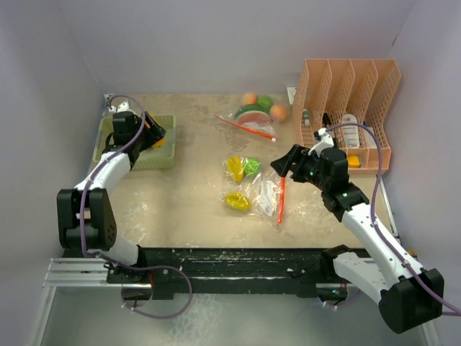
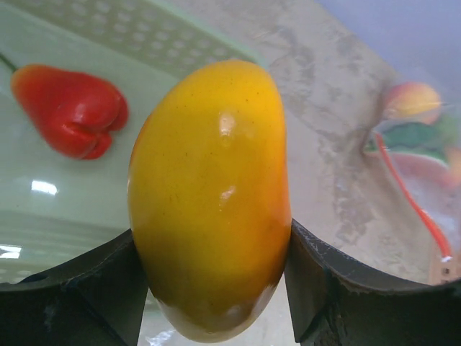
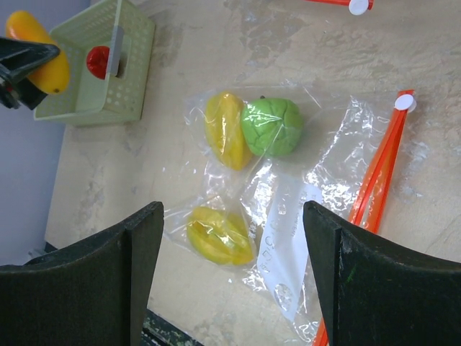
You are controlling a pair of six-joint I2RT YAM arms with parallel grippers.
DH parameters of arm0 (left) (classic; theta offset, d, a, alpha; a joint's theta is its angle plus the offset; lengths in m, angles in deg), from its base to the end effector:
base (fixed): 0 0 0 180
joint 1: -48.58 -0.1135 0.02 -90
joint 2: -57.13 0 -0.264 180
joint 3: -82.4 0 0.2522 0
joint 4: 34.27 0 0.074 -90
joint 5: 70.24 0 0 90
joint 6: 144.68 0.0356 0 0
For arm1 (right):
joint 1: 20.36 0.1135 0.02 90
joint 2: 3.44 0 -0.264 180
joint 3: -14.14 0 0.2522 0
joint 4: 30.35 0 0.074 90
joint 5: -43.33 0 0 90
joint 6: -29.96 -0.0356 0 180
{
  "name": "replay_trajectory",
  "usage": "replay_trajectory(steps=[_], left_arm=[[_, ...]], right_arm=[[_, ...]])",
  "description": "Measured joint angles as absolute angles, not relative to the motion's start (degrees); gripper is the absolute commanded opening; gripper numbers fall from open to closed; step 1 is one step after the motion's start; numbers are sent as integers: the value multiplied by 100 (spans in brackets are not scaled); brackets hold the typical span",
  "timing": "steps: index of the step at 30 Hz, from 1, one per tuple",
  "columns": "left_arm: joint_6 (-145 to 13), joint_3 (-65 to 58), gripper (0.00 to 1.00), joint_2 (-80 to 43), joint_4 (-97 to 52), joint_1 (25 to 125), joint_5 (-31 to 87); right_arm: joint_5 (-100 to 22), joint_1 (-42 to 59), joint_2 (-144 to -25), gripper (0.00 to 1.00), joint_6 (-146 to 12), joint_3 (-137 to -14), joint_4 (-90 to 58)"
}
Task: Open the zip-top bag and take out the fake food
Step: Place the fake fruit in the bin, then pick up the fake fruit from the zipper food storage bag.
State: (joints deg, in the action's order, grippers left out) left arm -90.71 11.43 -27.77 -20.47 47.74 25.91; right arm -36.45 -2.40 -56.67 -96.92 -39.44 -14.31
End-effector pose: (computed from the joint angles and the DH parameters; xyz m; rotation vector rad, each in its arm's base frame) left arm 0.3382 0.0011 0.2648 -0.5957 2.0012 -0.4879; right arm 0.2065 0.0736 0.2970 0.1871 1.9140 0.8219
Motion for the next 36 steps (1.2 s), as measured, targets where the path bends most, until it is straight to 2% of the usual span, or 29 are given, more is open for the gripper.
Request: replay_trajectory(steps=[2, 6, 8, 12, 20, 23, 26, 30, 34, 36], left_arm=[[-9074, 1062, 47, -3127, -1934, 4693, 2591], [-9102, 1062, 60, -3509, -1700, 4677, 2591], [-9102, 1059, 76, -3533, -1628, 4680, 2582], [-9089, 941, 99, -3533, -1595, 4680, 2567], [-8962, 867, 99, -3155, -1494, 4695, 2429], [-8892, 867, 95, -2781, -1488, 4902, 2296], [-8726, 865, 93, -2506, -1523, 5532, 1898], [-8637, 865, 92, -2532, -1566, 7296, 1673], [-8663, 952, 89, -2910, -1674, 8231, 1616], [-8711, 1038, 87, -3173, -1722, 8470, 1601]], right_arm=[[-3645, -240, -5667, 80, -9687, -3944, -1422], [-3645, -240, -5667, 80, -9672, -3944, -1409], [-3645, -240, -5667, 80, -9663, -3944, -1391], [-3645, -240, -5665, 80, -9648, -3939, -1380], [-3660, -240, -5667, 78, -9646, -3920, -1361], [-3698, -243, -5676, 77, -9648, -3893, -1345], [-3713, -291, -5788, 77, -9650, -3815, -1343], [-3724, -483, -5962, 74, -9655, -3614, -1275], [-3829, -765, -5973, 67, -9696, -3439, -1149], [-3907, -955, -5932, 58, -9742, -3312, -1127]])
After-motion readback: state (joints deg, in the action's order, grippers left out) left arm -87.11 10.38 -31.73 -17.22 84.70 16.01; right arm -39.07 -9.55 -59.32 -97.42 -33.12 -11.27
